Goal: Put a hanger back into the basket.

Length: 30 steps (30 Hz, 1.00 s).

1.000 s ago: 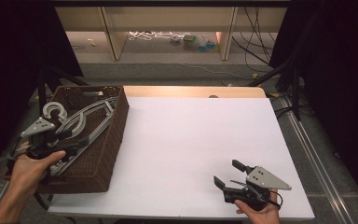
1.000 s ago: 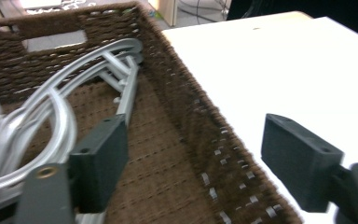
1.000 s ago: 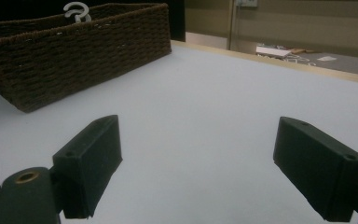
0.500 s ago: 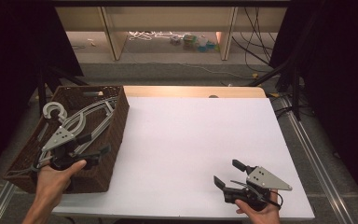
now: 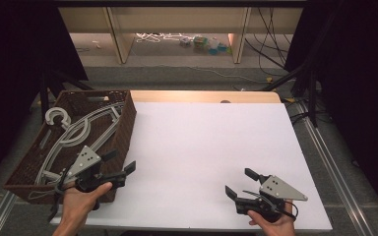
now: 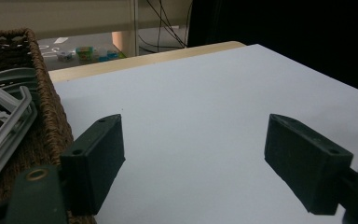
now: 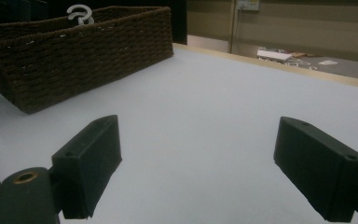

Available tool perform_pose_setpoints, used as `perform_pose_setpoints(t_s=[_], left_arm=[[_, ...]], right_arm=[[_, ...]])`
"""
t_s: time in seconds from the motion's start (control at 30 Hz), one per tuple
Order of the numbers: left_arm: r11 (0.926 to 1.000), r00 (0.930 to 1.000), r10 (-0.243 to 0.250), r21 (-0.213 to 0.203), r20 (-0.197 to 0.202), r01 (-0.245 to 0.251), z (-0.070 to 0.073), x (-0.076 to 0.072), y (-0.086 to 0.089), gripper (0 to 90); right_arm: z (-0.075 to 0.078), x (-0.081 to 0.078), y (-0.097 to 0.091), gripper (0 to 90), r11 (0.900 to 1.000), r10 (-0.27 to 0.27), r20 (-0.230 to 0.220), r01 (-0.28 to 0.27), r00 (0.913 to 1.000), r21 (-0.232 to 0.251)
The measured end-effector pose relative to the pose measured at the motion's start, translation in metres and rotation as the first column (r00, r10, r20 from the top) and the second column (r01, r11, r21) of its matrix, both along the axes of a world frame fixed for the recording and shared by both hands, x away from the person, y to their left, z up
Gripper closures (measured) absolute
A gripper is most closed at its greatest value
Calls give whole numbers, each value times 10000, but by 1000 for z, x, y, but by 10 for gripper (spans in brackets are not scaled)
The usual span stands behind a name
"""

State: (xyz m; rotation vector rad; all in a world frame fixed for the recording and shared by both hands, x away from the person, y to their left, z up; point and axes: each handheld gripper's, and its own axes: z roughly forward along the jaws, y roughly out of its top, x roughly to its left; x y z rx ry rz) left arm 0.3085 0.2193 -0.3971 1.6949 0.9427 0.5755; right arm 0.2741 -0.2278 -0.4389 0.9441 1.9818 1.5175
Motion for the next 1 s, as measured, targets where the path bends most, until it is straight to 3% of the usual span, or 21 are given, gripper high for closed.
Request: perform_pose_setpoints(t_s=[0.1, 0.17, 0.2, 0.23, 0.33, 0.43, 0.5, 0.6, 0.73, 1.0], left_arm=[[9999, 9996, 61, 128, 260, -64, -4, -5, -3, 195], [10000, 9995, -36, -64, 302, 38, -6, -6, -4, 195], [9999, 9996, 33, -116, 271, -29, -8, -7, -5, 194], [10000, 9993, 33, -58, 368, -31, -9, -8, -7, 190], [9998, 9991, -109, -136, 407, 114, -15, -10, -16, 189], [9987, 9970, -506, 101, 591, 500, -21, -10, -23, 189], [9985, 9983, -403, 399, 422, 386, -26, -12, -27, 189], [9973, 9976, -497, 560, 489, 469, -30, -15, -31, 190], [9977, 9977, -433, 552, 527, 404, -34, -18, -33, 195], [9962, 9980, -384, 795, 509, 342, -38, -22, -36, 195]], right_arm=[[0, 0, 0, 156, 10000, -41, -22, 41, 10000, -19], [0, 0, 0, 156, 10000, -62, 55, 62, 10000, 32], [0, -1, 1, 157, 9999, 61, -174, -59, 9998, 147], [1, -2, 0, 156, 10000, -28, -172, 27, 9998, -46], [1, -1, 0, 156, 9999, -125, 27, 126, 9999, -32], [1, -2, -1, 156, 9999, -119, 19, 119, 9999, -58], [1, -1, -1, 156, 9999, -96, 54, 97, 9999, -90], [1, 0, -4, 156, 9996, -278, 161, 278, 9995, 37], [-1, 3, -5, 156, 9992, -334, 289, 328, 9990, 212], [1, 1, -4, 156, 9997, -256, 154, 255, 9996, 46]])
